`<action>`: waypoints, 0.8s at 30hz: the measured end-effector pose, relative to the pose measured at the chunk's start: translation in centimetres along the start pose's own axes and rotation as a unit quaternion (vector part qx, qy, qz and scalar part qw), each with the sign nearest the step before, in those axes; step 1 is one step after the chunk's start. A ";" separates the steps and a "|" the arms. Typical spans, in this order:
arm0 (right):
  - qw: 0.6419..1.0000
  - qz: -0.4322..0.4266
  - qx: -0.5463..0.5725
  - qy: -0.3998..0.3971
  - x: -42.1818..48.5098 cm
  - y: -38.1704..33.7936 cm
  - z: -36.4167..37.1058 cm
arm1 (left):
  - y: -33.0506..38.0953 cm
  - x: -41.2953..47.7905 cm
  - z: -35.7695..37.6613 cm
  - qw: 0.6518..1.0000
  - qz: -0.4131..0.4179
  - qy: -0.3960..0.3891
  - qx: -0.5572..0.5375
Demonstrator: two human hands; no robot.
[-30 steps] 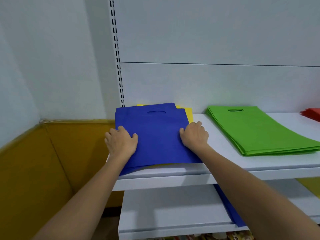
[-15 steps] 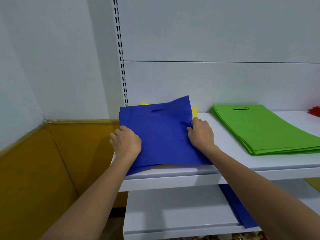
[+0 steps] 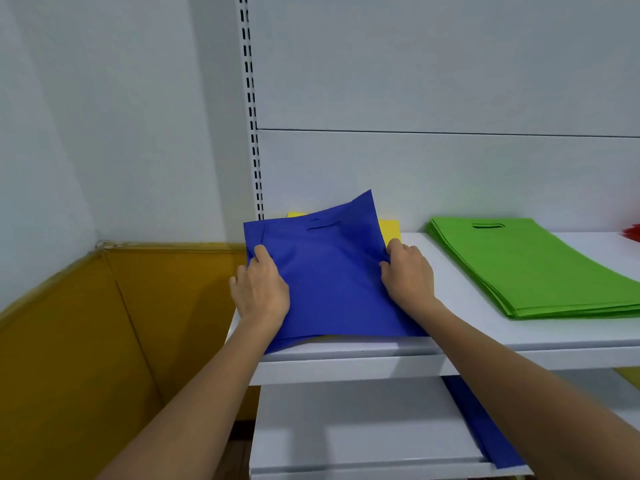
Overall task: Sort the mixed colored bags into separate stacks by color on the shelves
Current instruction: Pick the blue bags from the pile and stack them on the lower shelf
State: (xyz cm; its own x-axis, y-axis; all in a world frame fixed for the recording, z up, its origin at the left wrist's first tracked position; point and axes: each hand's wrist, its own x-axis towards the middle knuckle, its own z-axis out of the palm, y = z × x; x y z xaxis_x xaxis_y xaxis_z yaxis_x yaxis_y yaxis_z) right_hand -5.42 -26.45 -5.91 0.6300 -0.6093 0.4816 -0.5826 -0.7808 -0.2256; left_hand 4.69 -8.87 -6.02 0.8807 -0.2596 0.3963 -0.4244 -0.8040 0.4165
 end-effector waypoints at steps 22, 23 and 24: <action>1.000 0.008 0.012 0.008 -0.3 -0.4 -0.4 | 0.0 0.1 0.0 0.995 0.018 0.015 -0.095; 0.999 0.004 0.037 0.007 -0.3 -0.4 -0.4 | -0.1 0.3 -0.2 0.994 0.004 0.008 -0.110; 0.998 0.002 0.063 0.004 -0.2 -0.3 -0.4 | -0.1 0.4 -0.5 0.991 -0.023 0.001 -0.134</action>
State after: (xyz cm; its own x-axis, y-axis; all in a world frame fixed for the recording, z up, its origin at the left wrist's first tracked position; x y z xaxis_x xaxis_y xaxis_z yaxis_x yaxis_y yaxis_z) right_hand -5.55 -25.98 -5.65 0.6233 -0.6110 0.4880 -0.5151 -0.7903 -0.3317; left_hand 4.98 -8.57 -5.48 0.9002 -0.2249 0.3730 -0.4247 -0.6436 0.6367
